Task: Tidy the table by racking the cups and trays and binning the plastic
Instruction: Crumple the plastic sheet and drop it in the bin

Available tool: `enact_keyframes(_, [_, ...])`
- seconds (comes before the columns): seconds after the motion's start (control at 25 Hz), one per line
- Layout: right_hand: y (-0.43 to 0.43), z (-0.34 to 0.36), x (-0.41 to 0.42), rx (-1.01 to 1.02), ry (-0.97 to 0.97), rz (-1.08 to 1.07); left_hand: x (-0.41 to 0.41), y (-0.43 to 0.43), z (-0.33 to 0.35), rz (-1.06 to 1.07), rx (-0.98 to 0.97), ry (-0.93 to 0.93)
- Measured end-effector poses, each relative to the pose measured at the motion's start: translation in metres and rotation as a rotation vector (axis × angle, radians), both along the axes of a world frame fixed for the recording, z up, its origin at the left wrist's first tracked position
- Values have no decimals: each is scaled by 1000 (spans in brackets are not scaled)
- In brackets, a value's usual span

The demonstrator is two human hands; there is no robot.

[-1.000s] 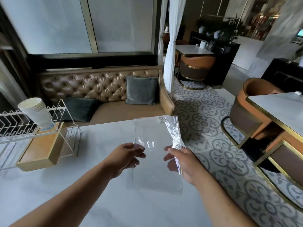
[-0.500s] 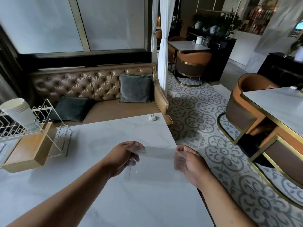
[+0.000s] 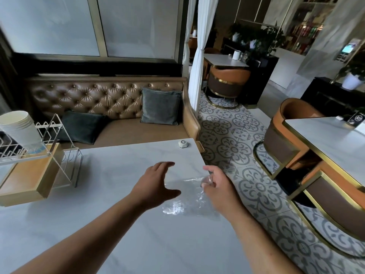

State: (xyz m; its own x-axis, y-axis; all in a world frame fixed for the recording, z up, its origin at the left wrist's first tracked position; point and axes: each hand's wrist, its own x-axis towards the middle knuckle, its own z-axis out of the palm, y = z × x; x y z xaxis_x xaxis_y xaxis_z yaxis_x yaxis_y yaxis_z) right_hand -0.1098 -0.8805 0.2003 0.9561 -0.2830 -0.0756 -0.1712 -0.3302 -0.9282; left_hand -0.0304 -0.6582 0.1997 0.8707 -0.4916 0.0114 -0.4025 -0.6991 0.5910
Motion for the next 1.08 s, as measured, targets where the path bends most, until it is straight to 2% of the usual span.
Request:
enact_keyframes(0.08, [28,3,8,-180,-87,76,5,8,1,-86,-18,36])
enact_keyframes(0.12, [39,3,12,-278,-152,38,9,14,1,-59,-126,141])
enact_keyframes(0.16, [46,5,14,-336,-216,-57,12,19,1,22,-304,337])
enact_keyframes(0.2, [51,7,16,-315,-244,-166,15,26,-1,106,-479,525])
enact_keyframes(0.24, [54,9,18,-223,-190,-248,16,32,-3,176,-619,683])
enact_keyframes(0.28, [54,10,19,-89,-64,-272,18,38,-7,209,-706,777])
enact_keyframes(0.36, [61,11,16,181,227,-154,19,47,-13,220,-807,880])
enact_keyframes(0.4, [66,9,15,326,322,-85,19,50,-15,226,-839,915])
enact_keyframes(0.48, [76,6,13,539,343,-49,20,53,-17,228,-850,927])
enact_keyframes(0.64, [75,5,13,514,289,-207,29,60,-25,167,-722,897])
enact_keyframes(0.8, [66,4,3,672,204,-244,29,53,-28,50,-736,978])
enact_keyframes(0.92, [58,0,-1,735,123,-271,28,38,-25,45,-721,984])
enact_keyframes(1.08, [34,-6,-9,570,98,-187,27,18,-25,39,-731,989])
